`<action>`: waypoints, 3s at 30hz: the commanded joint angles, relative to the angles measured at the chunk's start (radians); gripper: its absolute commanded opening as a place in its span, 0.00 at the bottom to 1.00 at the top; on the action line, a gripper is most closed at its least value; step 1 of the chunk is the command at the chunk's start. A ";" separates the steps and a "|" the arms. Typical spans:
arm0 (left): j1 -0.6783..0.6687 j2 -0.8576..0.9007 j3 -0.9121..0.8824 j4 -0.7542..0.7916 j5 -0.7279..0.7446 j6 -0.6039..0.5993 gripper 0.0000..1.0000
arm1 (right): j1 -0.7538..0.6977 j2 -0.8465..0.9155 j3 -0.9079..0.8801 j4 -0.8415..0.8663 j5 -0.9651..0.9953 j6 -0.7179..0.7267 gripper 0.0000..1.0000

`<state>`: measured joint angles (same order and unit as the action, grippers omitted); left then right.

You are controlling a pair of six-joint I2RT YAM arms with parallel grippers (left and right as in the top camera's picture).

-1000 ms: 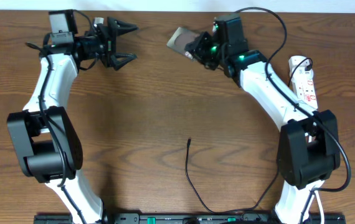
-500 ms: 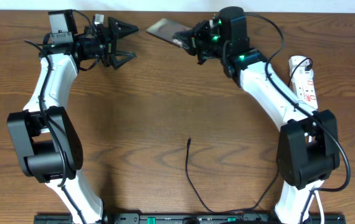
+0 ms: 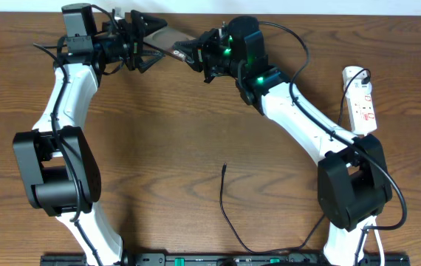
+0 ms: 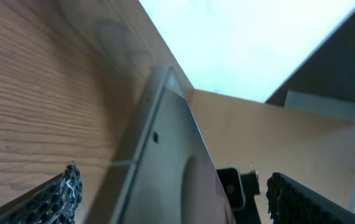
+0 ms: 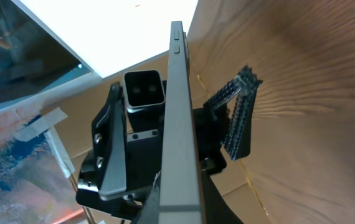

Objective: Plug charger to phone and switch on socket

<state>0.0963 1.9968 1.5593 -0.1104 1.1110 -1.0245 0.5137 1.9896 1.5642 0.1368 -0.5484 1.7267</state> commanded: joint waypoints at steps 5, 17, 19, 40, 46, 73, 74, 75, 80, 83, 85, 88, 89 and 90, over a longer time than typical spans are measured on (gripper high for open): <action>0.002 -0.028 -0.007 0.031 -0.090 -0.138 0.93 | 0.004 -0.005 0.023 0.025 0.045 0.031 0.01; 0.002 -0.028 -0.007 0.097 -0.133 -0.342 0.74 | 0.041 -0.005 0.022 0.045 0.108 0.106 0.01; 0.002 -0.028 -0.007 0.097 -0.133 -0.339 0.74 | 0.050 -0.005 0.022 0.059 0.120 0.107 0.01; -0.018 -0.028 -0.007 0.098 -0.137 -0.339 0.49 | 0.077 -0.005 0.022 0.080 0.140 0.121 0.01; -0.018 -0.028 -0.007 0.098 -0.138 -0.339 0.30 | 0.077 -0.005 0.022 0.080 0.139 0.121 0.01; -0.015 -0.028 -0.007 0.097 -0.161 -0.339 0.07 | 0.081 -0.005 0.022 0.097 0.180 0.055 0.42; -0.014 -0.028 -0.007 0.097 -0.163 -0.339 0.08 | 0.081 -0.005 0.022 0.103 0.182 0.047 0.49; -0.013 -0.028 -0.007 0.097 -0.163 -0.339 0.08 | 0.080 -0.005 0.022 0.108 0.183 0.044 0.57; -0.001 -0.028 -0.007 0.097 -0.163 -0.339 0.08 | 0.076 -0.005 0.022 0.118 0.183 0.040 0.87; 0.019 -0.028 -0.007 0.097 -0.158 -0.339 0.07 | 0.066 -0.005 0.022 0.118 0.182 0.022 0.99; 0.029 -0.028 -0.007 0.098 -0.155 -0.339 0.07 | 0.060 -0.005 0.022 0.118 0.179 0.006 0.99; 0.048 -0.028 -0.007 0.098 -0.151 -0.334 0.07 | 0.045 -0.005 0.022 0.117 0.160 -0.045 0.99; 0.056 -0.028 -0.007 0.103 -0.145 -0.328 0.07 | 0.039 -0.005 0.022 0.117 0.148 -0.066 0.99; 0.066 -0.028 -0.007 0.119 -0.131 -0.314 0.07 | 0.032 -0.005 0.022 0.116 0.135 -0.089 0.99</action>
<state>0.1318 1.9961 1.5581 -0.0185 0.9371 -1.3663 0.5701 1.9896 1.5654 0.2520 -0.3782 1.7283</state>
